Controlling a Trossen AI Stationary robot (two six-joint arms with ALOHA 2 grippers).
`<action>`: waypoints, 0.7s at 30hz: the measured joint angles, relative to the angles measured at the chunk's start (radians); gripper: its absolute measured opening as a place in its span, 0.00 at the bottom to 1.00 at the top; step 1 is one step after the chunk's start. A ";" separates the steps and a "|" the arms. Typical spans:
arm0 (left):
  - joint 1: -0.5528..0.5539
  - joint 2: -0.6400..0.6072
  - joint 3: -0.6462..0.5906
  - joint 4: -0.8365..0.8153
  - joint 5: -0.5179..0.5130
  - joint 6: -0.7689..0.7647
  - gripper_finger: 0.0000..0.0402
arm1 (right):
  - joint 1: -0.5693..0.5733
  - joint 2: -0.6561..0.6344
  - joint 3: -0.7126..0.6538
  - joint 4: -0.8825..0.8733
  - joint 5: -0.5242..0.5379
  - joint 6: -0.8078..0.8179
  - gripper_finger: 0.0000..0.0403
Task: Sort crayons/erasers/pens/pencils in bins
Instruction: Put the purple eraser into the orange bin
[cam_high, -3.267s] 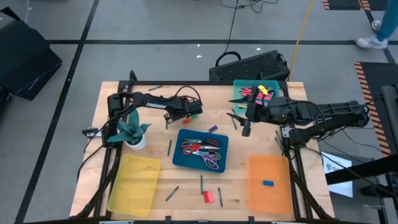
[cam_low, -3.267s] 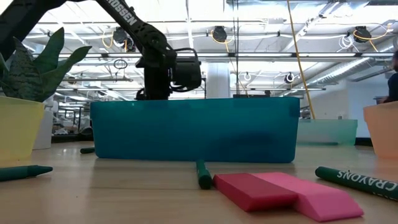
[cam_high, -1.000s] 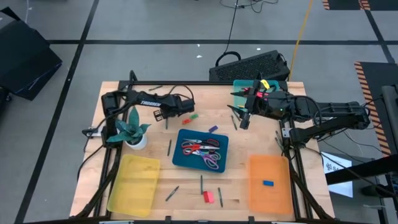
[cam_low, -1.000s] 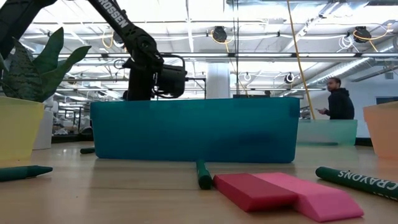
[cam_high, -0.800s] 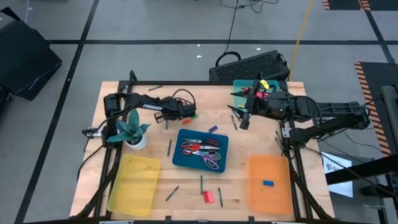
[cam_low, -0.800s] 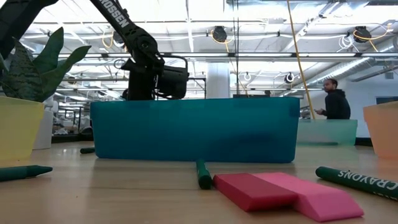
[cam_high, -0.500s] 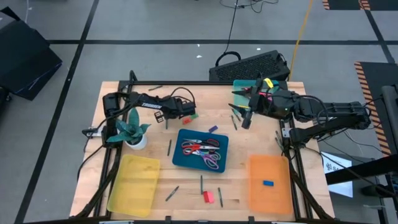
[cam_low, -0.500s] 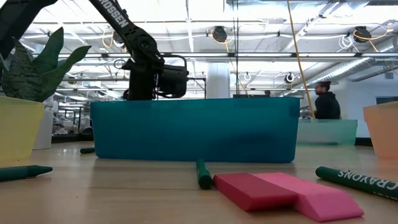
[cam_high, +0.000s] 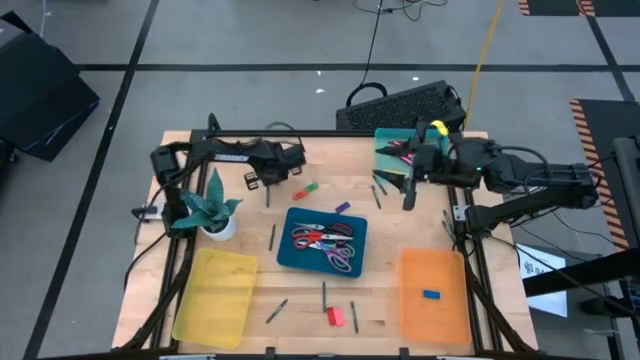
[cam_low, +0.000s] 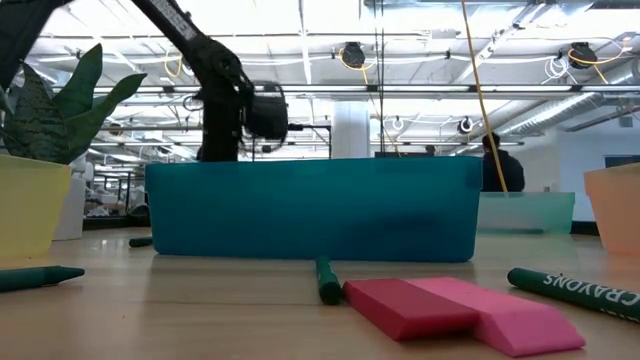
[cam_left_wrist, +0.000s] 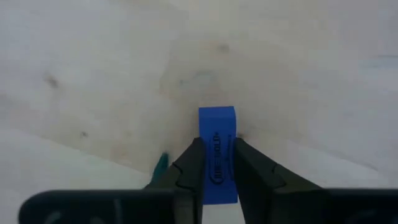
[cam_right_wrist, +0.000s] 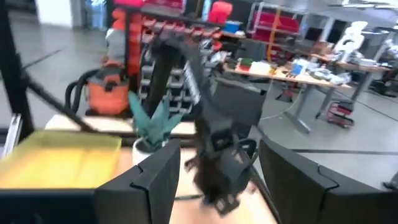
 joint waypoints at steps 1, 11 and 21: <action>0.008 -0.032 0.000 0.002 0.009 0.032 0.18 | -0.009 0.008 0.000 -0.014 -0.019 -0.017 0.52; 0.052 -0.343 0.005 0.248 0.538 0.471 0.18 | -0.088 0.165 -0.002 -0.099 -0.132 -0.369 0.52; -0.016 -0.403 0.007 0.606 0.980 0.653 0.18 | -0.094 0.407 -0.003 0.157 -0.124 -0.566 0.52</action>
